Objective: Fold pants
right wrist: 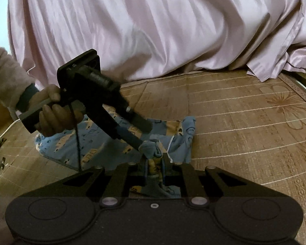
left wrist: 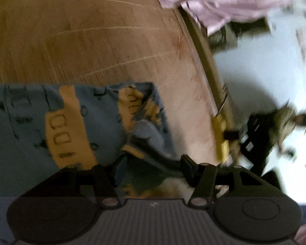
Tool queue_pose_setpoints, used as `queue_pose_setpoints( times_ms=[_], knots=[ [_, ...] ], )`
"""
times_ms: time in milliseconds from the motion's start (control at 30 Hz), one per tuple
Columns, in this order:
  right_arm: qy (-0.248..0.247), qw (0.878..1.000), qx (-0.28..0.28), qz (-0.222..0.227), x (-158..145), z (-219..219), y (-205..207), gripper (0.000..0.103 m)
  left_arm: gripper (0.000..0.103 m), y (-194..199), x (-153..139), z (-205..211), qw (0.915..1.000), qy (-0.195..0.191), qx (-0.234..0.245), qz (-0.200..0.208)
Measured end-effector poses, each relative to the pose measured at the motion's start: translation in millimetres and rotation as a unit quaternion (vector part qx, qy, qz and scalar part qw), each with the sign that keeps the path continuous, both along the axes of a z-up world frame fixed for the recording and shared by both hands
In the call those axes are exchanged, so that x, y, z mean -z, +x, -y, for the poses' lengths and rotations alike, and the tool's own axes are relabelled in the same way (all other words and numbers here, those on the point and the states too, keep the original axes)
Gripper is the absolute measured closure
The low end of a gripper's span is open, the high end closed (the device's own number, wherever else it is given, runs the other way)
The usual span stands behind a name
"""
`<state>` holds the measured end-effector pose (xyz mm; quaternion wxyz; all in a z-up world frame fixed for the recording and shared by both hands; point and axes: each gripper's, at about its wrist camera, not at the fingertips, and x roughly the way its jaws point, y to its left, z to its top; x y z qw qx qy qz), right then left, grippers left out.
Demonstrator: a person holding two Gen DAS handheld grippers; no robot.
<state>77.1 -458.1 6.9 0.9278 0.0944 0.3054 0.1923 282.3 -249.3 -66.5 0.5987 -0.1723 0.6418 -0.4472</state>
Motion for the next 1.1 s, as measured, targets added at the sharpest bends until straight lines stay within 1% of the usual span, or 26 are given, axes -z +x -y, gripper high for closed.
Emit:
queue_pose_setpoints(
  times_ms=[33,100,167,200,233,267,333,367,400,433,467,533,667,800,867,933,1000,1100],
  knots=[
    [0.001,1.0,-0.001,-0.001,1,0,-1,0.09,0.037,-1,2,-1,0.9998,-0.009,-0.018,-0.008],
    [0.002,1.0,-0.003,-0.004,3,0,0,0.09,0.037,-5,7,-1,0.9988,-0.015,-0.044,-0.015],
    [0.001,1.0,-0.007,-0.009,5,0,0,0.09,0.041,-10,13,0,0.9973,-0.013,-0.069,-0.022],
    [0.0,1.0,-0.009,-0.01,6,0,1,0.09,0.049,-11,15,0,0.9966,-0.011,-0.079,-0.021],
    [-0.002,1.0,-0.011,-0.012,6,-2,0,0.09,0.053,-14,18,0,0.9959,-0.009,-0.088,-0.019],
    [-0.003,1.0,-0.014,-0.014,8,-2,0,0.089,0.054,-16,22,0,0.9953,-0.011,-0.095,-0.02],
    [-0.006,1.0,-0.015,-0.018,10,-3,1,0.089,0.071,-22,29,-2,0.9926,-0.008,-0.12,-0.018],
    [-0.005,1.0,-0.015,-0.019,11,-3,1,0.089,0.074,-23,32,-8,0.9908,-0.009,-0.134,-0.02],
    [-0.003,1.0,-0.016,-0.021,12,-3,0,0.089,0.09,-25,34,-10,0.9893,-0.003,-0.145,-0.019],
    [-0.003,1.0,-0.017,-0.022,13,-5,1,0.089,0.093,-27,36,-12,0.9877,0.008,-0.155,-0.018],
    [-0.005,1.0,-0.019,-0.022,13,-6,1,0.089,0.095,-29,38,-14,0.9866,0.006,-0.161,-0.021],
    [-0.02,0.999,-0.024,-0.019,13,-12,0,0.089,0.096,-30,35,-15,0.9866,0.015,-0.162,-0.01],
    [-0.038,0.999,-0.024,-0.007,9,-21,-4,0.089,0.096,-27,8,-4,0.9896,0.036,-0.13,0.049],
    [-0.051,0.998,-0.022,0.021,1,-36,-10,0.089,0.096,-25,-23,0,0.9894,0.051,-0.091,0.101],
    [-0.056,0.998,-0.028,0.03,1,-50,-11,0.089,0.096,-26,-34,-2,0.9863,0.067,-0.076,0.13],
    [-0.059,0.997,-0.035,0.035,4,-65,-10,0.089,0.096,-29,-42,-7,0.9815,0.085,-0.063,0.159],
    [-0.067,0.996,-0.039,0.038,8,-83,-9,0.089,0.096,-31,-45,-18,0.9791,0.092,-0.068,0.168],
    [-0.089,0.994,-0.05,0.046,9,-109,-8,0.089,0.096,-28,-41,-45,0.979,0.094,-0.085,0.159]
  ],
)
